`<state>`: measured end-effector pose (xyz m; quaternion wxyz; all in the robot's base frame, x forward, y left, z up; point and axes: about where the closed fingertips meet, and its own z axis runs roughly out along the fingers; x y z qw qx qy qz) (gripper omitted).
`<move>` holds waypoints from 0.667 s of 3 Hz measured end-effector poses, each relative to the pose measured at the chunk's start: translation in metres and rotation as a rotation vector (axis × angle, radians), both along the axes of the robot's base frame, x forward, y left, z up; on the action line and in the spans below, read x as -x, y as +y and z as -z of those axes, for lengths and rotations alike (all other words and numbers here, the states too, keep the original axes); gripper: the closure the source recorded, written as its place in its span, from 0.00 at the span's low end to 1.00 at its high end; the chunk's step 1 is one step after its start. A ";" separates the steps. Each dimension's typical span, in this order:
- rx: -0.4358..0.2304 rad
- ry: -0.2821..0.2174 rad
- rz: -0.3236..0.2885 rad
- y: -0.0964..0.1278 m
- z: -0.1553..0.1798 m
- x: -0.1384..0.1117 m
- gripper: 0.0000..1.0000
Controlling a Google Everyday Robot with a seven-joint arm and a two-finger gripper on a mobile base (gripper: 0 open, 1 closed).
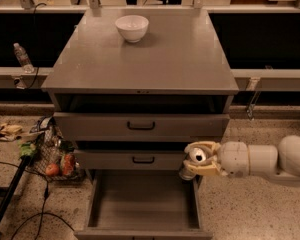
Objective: Pick redbull can from bottom drawer and place on counter
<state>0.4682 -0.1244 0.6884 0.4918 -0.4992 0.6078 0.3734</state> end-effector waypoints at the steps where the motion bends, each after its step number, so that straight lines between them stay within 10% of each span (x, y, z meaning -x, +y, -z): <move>1: 0.127 -0.074 -0.086 0.028 -0.117 0.022 1.00; 2: 0.247 -0.165 -0.150 0.052 -0.224 0.028 1.00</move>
Offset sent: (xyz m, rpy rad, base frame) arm -0.0309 0.0760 0.3705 -0.4177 -0.3028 0.2114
